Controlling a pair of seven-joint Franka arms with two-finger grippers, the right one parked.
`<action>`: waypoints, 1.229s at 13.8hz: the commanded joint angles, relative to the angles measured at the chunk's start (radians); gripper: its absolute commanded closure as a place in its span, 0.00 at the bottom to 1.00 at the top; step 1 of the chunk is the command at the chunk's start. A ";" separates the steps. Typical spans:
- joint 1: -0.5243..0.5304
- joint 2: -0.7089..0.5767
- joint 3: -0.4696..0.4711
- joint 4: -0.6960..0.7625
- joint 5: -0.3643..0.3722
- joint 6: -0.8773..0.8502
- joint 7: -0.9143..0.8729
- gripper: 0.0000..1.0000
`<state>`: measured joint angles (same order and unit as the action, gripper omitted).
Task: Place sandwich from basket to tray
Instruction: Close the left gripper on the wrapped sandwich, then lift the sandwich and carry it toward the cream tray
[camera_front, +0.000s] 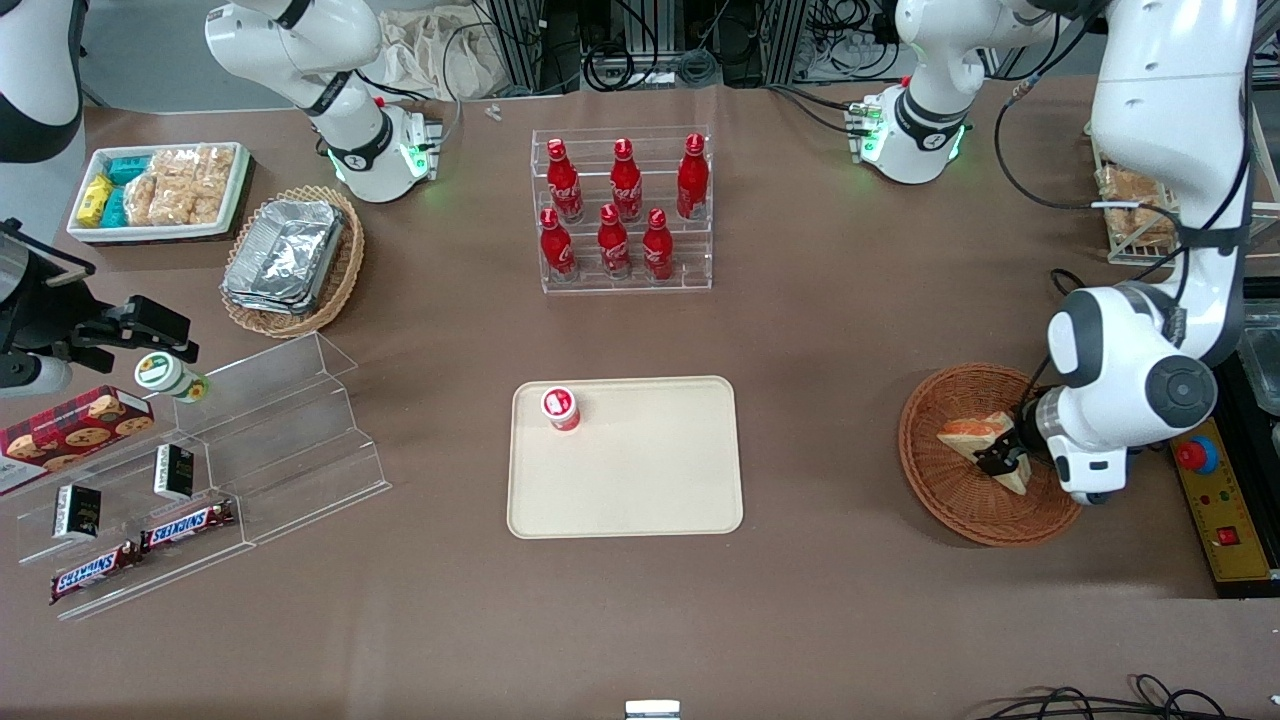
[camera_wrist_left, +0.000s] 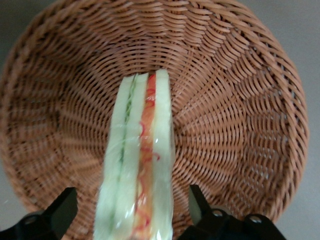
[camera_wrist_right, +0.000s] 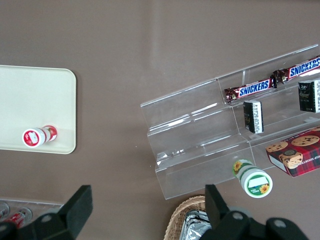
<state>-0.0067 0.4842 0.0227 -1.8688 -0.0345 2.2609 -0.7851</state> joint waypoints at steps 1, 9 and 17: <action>0.001 -0.003 0.000 -0.018 0.015 0.042 -0.023 0.74; -0.027 -0.216 -0.042 0.138 0.030 -0.346 0.035 1.00; -0.137 -0.130 -0.259 0.339 0.047 -0.432 0.330 0.96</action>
<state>-0.0842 0.2889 -0.2235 -1.6146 -0.0054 1.8399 -0.4790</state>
